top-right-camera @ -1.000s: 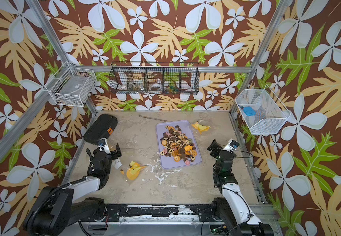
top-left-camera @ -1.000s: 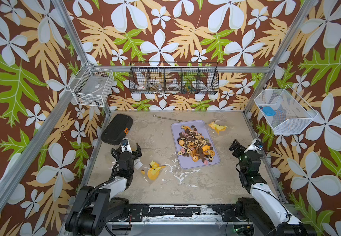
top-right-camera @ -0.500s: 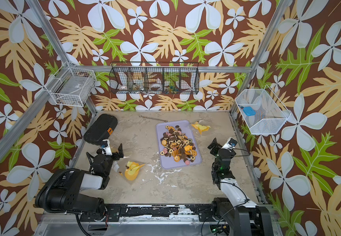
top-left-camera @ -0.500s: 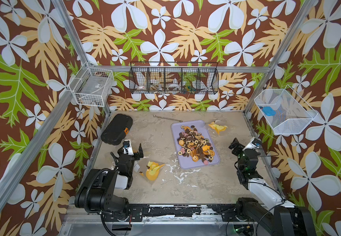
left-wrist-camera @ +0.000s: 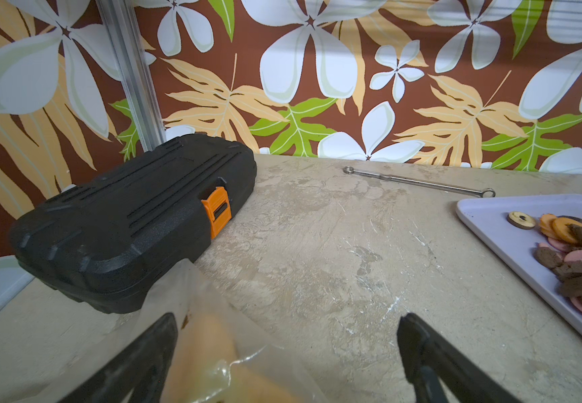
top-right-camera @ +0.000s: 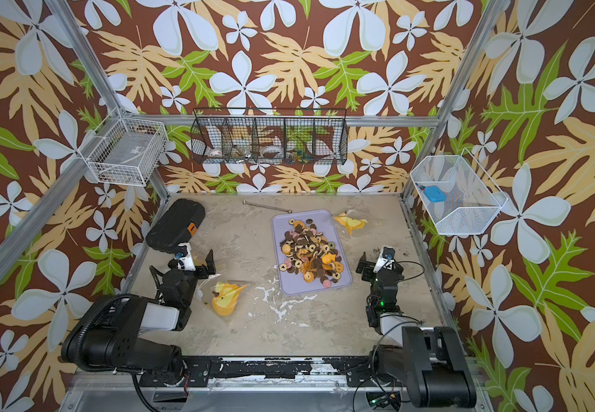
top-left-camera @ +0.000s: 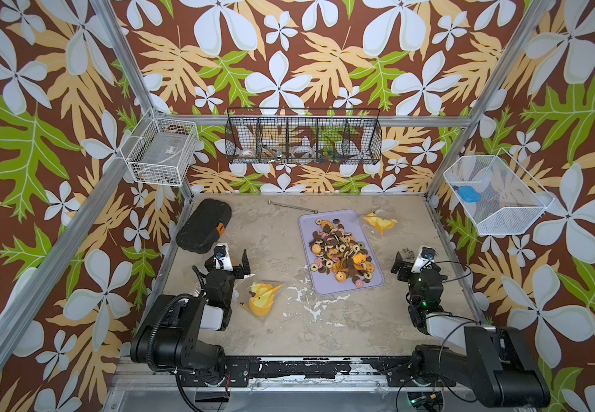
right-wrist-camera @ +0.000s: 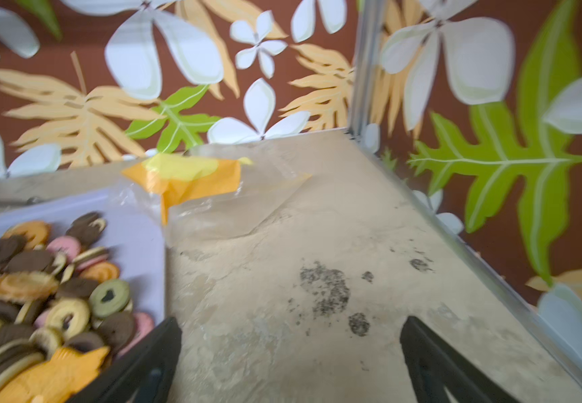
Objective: Pour cookies out of the ziploc bag
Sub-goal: Reset both arms
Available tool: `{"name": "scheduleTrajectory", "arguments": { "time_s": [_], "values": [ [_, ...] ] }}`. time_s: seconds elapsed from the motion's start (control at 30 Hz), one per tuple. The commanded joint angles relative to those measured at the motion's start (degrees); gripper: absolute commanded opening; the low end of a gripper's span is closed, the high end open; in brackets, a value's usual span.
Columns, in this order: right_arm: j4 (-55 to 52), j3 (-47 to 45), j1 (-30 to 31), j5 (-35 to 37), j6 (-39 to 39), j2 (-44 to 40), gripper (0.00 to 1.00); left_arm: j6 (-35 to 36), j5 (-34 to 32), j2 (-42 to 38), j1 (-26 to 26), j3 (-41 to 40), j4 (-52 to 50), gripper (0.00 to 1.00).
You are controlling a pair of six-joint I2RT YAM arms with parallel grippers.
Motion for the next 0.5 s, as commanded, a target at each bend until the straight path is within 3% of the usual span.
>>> {"name": "scheduleTrajectory", "arguments": {
  "time_s": [0.0, 0.07, 0.13, 0.23, 0.47],
  "values": [
    [14.2, -1.0, 0.2, -6.7, -3.2, 5.5, 1.00, 0.0, 0.4, 0.1, 0.2, 0.2, 2.4, 1.00],
    [19.8, -1.7, 0.2, -9.1, -4.1, 9.9, 1.00, 0.0, 0.3, 0.1, 0.2, 0.2, 2.4, 1.00],
    [14.8, 0.4, 0.7, -12.2, -6.5, 9.0, 1.00, 0.1, 0.3, 0.2, 0.2, 0.3, 2.4, 1.00],
    [10.6, 2.8, 1.7, -10.1, -6.8, 9.7, 1.00, 0.1, 0.3, 0.2, 0.2, 0.2, 2.4, 1.00],
    [13.6, 1.2, 3.1, -7.2, -7.1, 9.5, 1.00, 0.1, 0.4, 0.2, 0.2, 0.2, 2.2, 1.00]
  ]
}}
